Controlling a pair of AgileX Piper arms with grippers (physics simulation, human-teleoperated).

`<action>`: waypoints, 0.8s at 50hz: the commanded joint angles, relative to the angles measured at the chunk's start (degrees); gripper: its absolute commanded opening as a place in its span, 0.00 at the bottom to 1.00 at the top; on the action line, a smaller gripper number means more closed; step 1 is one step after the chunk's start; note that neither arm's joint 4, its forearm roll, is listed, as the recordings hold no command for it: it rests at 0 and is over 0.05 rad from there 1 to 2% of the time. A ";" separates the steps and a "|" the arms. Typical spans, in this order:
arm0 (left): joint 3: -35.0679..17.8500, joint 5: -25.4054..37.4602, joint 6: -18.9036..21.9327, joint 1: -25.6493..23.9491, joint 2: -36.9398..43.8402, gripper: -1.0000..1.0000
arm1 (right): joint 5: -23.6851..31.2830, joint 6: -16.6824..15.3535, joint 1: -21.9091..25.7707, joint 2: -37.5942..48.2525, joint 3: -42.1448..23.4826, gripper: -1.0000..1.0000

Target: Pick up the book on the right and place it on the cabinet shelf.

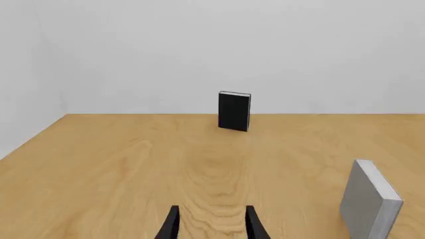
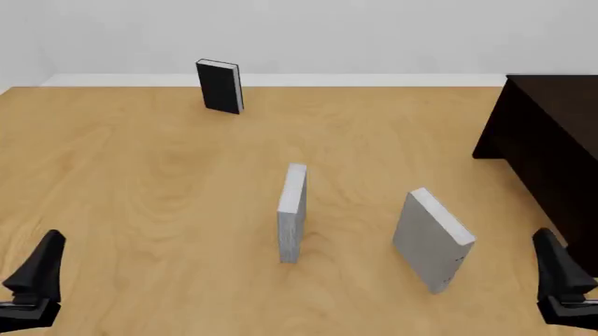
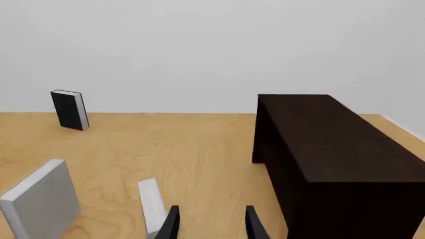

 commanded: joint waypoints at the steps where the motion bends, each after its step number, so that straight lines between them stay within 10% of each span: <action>1: -0.15 -0.06 0.00 0.00 0.26 1.00 | 2.46 -1.76 -0.91 0.27 -2.06 1.00; 40: -0.15 -0.06 0.00 0.00 0.26 1.00 | 35.27 -7.06 6.59 22.91 -48.31 1.00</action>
